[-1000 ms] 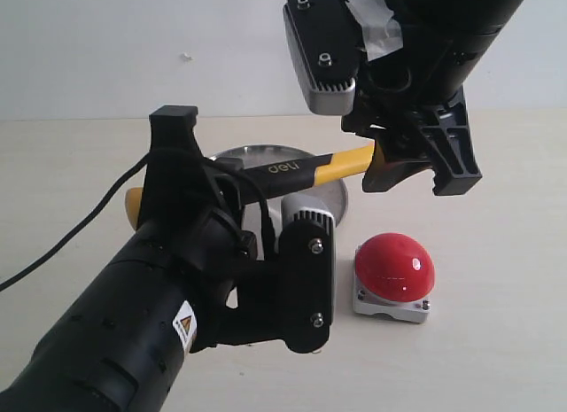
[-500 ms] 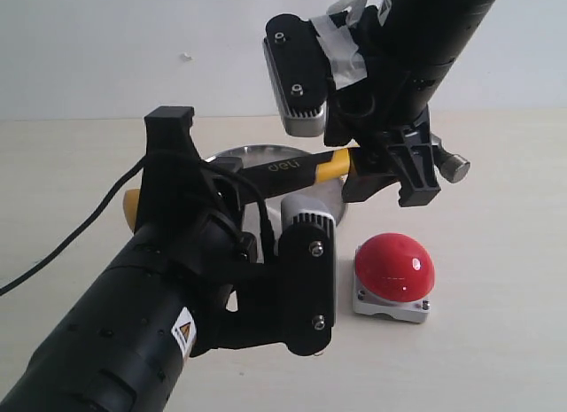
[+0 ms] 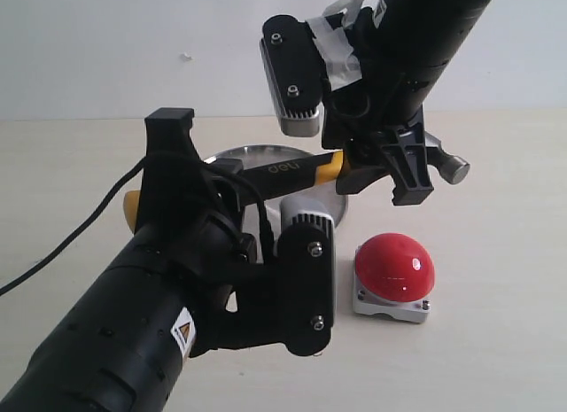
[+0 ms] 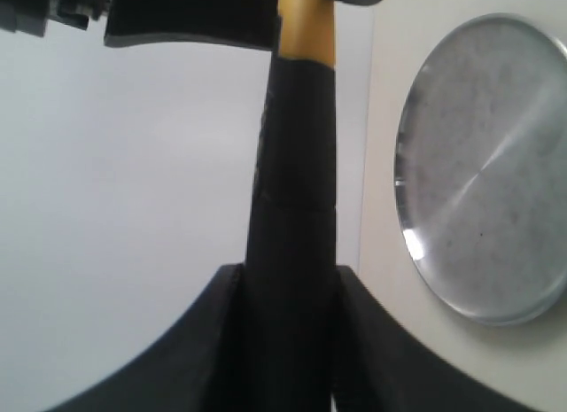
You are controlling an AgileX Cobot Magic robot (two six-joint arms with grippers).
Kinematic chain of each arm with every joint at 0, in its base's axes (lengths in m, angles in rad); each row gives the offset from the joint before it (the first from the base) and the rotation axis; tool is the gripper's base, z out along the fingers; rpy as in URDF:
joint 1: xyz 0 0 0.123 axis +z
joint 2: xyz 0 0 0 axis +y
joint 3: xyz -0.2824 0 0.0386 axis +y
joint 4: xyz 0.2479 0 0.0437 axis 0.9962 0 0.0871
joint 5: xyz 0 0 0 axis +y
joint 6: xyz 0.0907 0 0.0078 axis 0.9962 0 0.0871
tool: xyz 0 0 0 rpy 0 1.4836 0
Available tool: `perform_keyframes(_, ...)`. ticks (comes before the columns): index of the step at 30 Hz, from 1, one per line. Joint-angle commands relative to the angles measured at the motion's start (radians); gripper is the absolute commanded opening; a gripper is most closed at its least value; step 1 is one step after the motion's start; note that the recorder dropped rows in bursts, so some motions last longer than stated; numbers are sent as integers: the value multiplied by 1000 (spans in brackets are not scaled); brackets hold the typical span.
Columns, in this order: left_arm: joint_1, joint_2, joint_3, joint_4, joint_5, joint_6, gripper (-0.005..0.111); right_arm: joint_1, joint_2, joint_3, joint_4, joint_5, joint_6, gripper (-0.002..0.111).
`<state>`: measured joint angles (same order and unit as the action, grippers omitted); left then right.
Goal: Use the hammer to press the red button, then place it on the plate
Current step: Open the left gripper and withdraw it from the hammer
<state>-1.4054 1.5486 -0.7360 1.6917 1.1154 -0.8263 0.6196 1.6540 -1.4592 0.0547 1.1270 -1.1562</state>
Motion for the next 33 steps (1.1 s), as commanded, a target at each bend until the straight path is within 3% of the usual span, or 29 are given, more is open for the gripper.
perform_keyframes(1,-2,-11,-9,53,61,-43,0,-6,-1,5,-4,-21,-13,50)
perform_keyframes(9,-2,-11,-9,53,56,-41,0,-6,21,5,-4,-27,-26,43)
perform_keyframes(11,-2,-11,-9,53,56,-41,0,-6,30,5,-6,-32,-28,33)
perform_keyframes(15,-2,-11,-9,53,56,-41,0,-6,34,5,-9,-41,-83,0)
perform_keyframes(33,-2,-32,-9,53,106,-83,0,-6,-44,5,-120,-112,-49,0)
